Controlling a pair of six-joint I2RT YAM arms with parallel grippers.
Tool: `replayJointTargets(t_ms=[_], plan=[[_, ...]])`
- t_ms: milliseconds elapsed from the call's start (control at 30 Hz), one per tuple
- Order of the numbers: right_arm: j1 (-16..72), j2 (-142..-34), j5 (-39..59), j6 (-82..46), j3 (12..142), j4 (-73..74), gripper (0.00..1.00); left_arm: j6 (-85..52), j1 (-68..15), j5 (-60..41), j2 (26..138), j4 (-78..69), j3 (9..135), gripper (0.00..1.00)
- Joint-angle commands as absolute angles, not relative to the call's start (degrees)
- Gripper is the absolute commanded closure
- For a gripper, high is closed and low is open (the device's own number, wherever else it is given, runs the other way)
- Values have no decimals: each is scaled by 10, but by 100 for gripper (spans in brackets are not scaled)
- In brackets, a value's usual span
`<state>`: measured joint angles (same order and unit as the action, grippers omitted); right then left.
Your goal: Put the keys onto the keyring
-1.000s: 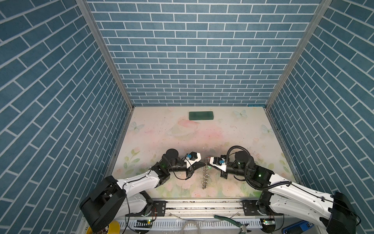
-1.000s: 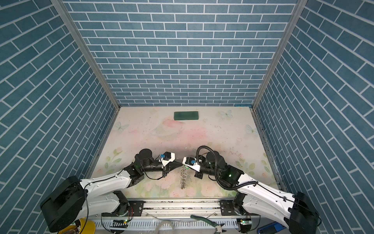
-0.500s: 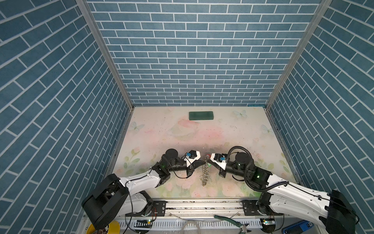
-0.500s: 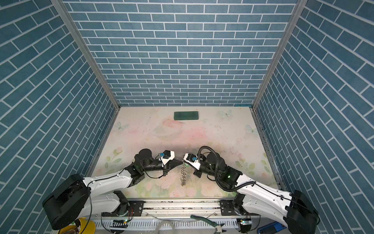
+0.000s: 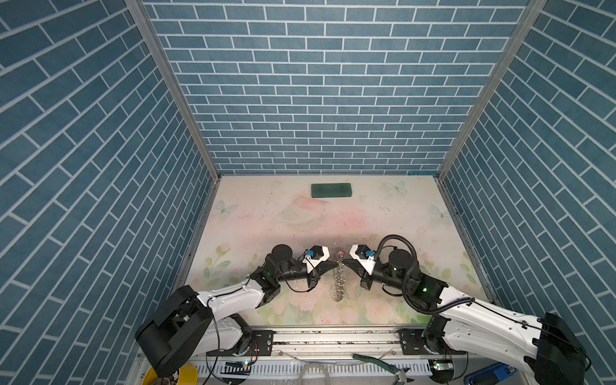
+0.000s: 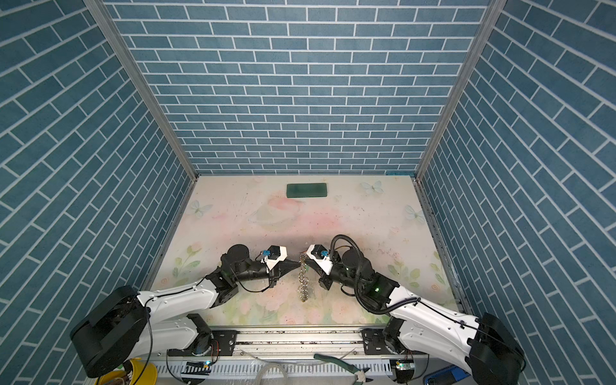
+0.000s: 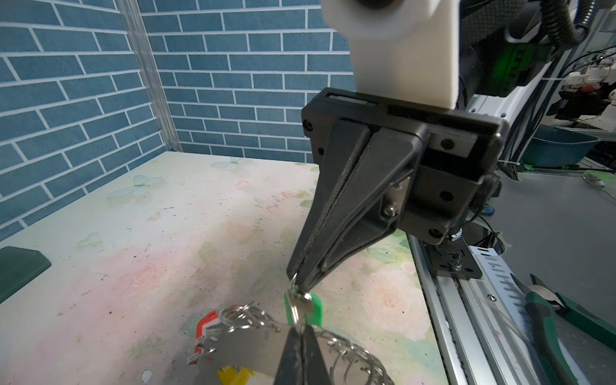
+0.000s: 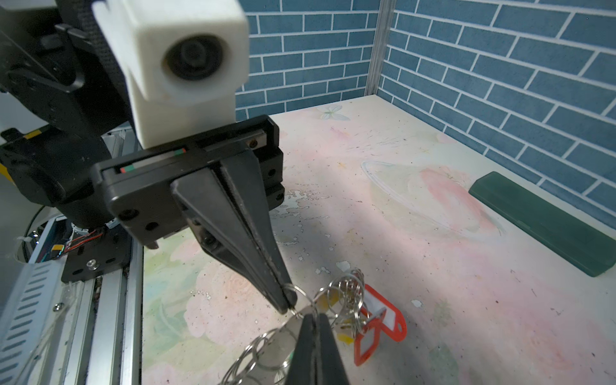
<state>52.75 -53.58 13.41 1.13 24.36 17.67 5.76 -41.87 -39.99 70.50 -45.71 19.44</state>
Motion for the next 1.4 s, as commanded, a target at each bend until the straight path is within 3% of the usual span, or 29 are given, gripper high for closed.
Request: replayJointTargets(t_ms=[0, 1367], plan=[[510, -546, 115, -51, 237, 204, 100, 56, -422, -428, 703, -492, 184, 100], [488, -626, 129, -327, 261, 244, 100, -1, -428, -325, 791, -784, 129, 100]])
